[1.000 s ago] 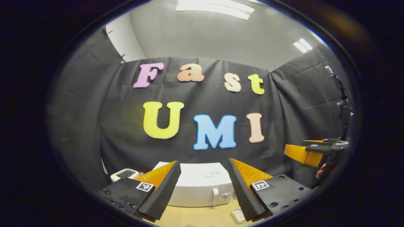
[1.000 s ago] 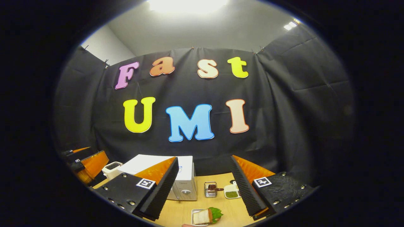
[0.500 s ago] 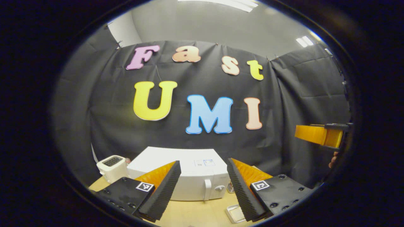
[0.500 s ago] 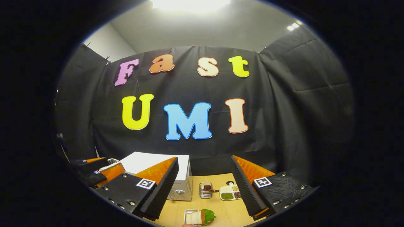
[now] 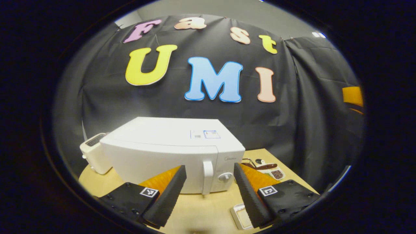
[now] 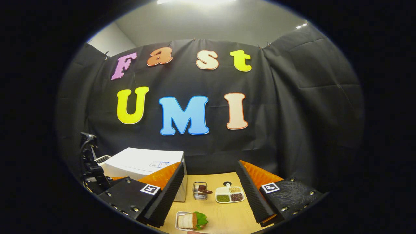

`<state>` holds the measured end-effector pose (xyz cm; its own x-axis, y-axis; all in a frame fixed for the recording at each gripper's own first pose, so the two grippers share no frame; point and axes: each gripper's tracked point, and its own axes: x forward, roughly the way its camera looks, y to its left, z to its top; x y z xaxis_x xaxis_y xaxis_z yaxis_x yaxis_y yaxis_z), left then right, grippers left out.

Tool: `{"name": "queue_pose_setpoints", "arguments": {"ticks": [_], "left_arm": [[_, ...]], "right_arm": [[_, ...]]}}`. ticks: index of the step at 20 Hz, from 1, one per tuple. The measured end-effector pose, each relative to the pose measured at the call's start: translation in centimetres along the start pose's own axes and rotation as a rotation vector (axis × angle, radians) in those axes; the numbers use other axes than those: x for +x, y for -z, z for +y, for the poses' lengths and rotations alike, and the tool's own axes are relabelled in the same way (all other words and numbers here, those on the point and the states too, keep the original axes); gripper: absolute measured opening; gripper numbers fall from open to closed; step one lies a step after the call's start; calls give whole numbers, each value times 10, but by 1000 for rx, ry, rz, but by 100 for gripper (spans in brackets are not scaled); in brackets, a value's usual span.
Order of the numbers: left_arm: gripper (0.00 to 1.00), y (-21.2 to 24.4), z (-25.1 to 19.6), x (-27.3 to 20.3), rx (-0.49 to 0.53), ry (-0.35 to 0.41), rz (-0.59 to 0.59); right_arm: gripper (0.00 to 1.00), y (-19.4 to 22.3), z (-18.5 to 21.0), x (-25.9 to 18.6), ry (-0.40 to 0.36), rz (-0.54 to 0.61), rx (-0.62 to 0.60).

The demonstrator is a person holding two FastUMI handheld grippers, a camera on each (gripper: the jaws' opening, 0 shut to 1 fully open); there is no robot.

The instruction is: Open the microwave oven with the left hand, put the food in, and close the microwave oven.

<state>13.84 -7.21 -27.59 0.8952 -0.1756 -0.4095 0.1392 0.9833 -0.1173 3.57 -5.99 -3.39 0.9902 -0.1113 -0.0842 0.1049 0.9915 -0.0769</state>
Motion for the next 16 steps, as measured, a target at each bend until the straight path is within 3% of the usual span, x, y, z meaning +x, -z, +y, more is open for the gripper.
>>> {"name": "queue_pose_setpoints", "arguments": {"ticks": [5,6,7,11,13,15,16], "left_arm": [[98,51,15,58,-70,-55,113],[88,59,16,67,-78,-56,139],[85,66,15,74,-72,-50,161],[45,70,8,88,16,-13,171],[35,70,8,89,112,-23,159],[36,68,7,89,105,-16,158],[31,65,6,84,103,-11,153]], "right_arm": [[97,16,-20,12,16,38,-16],[97,18,-20,15,11,43,-16],[98,21,-19,17,5,48,-16],[98,29,-12,25,-17,65,-5],[98,31,-8,25,-28,69,2],[98,35,-4,23,-41,76,2],[98,37,-4,22,-41,78,1]]}}
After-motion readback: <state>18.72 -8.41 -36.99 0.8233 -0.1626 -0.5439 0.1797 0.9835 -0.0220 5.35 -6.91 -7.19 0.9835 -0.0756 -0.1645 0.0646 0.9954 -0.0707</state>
